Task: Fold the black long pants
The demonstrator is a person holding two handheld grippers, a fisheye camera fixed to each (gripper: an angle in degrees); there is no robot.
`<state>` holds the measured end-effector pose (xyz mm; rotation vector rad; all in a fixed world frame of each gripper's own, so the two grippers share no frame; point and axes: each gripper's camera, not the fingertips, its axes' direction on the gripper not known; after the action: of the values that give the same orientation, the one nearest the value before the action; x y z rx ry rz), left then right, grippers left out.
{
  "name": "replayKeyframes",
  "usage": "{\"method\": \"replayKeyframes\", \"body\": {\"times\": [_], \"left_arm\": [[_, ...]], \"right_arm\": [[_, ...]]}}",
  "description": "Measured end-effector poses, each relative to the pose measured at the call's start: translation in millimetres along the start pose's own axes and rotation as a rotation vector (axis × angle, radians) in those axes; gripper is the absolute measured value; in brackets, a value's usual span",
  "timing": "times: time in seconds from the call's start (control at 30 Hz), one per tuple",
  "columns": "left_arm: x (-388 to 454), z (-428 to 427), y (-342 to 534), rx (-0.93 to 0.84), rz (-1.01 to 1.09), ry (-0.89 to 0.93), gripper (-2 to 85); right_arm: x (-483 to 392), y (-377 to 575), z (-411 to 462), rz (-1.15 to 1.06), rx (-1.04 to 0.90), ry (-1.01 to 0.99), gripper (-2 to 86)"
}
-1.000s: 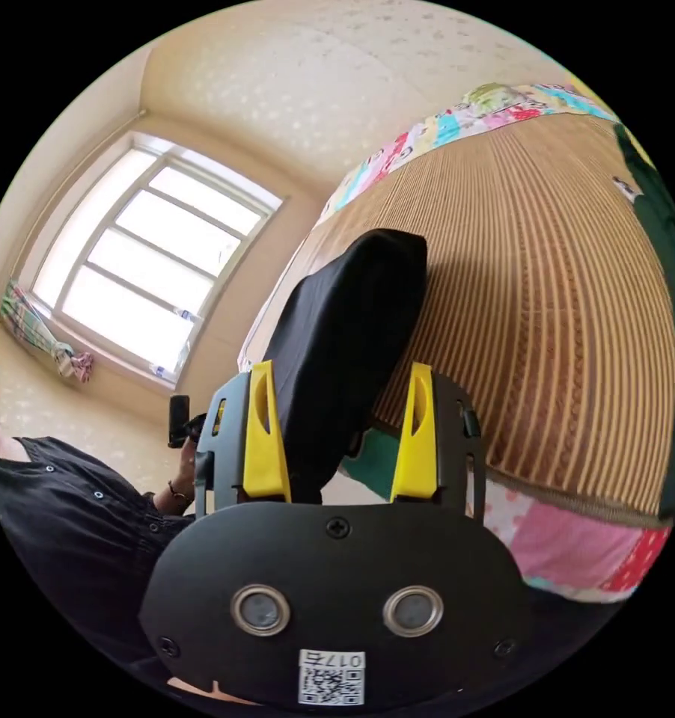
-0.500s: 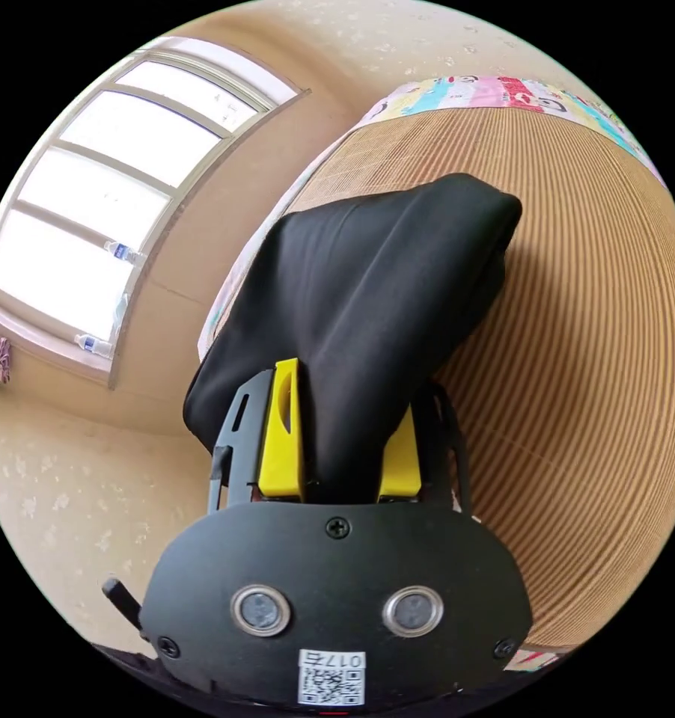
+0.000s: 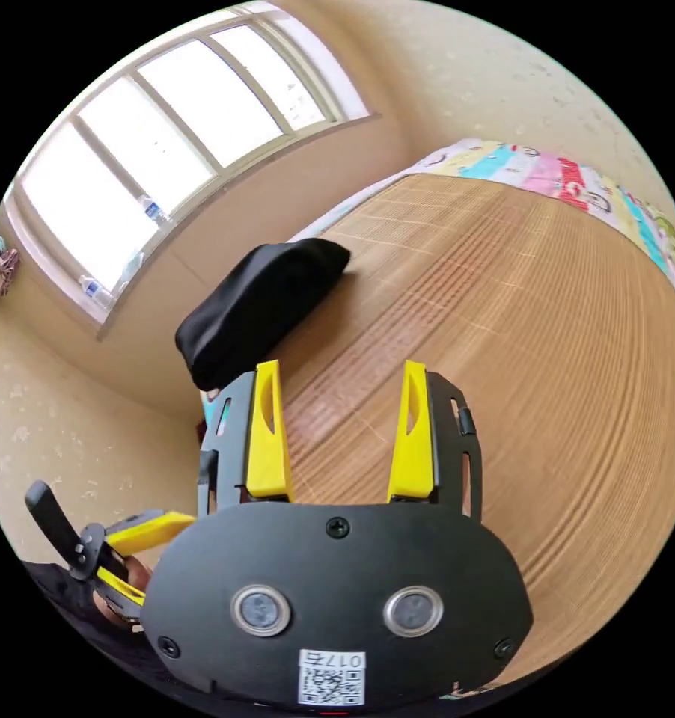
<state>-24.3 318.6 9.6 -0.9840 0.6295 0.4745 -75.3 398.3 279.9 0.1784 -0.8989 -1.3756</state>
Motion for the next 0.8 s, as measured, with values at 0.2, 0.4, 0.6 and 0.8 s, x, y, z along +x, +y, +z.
{"method": "replayKeyframes", "body": {"times": [0.2, 0.4, 0.6, 0.8], "left_arm": [[102, 110, -91, 0.045, 0.202, -0.05, 23.5], [141, 228, -109, -0.062, 0.145, -0.209, 25.0], [141, 275, -88, -0.121, 0.108, -0.418, 24.3], [138, 283, -80, -0.138, 0.112, -0.436, 24.0]], "right_arm": [[132, 129, -116, 0.327, 0.06, 0.548, 26.1], [196, 179, -132, 0.569, -0.001, 0.717, 29.8], [198, 195, -133, 0.664, 0.028, 0.65, 32.3], [187, 202, -136, 0.665, 0.041, 0.634, 32.3]]}}
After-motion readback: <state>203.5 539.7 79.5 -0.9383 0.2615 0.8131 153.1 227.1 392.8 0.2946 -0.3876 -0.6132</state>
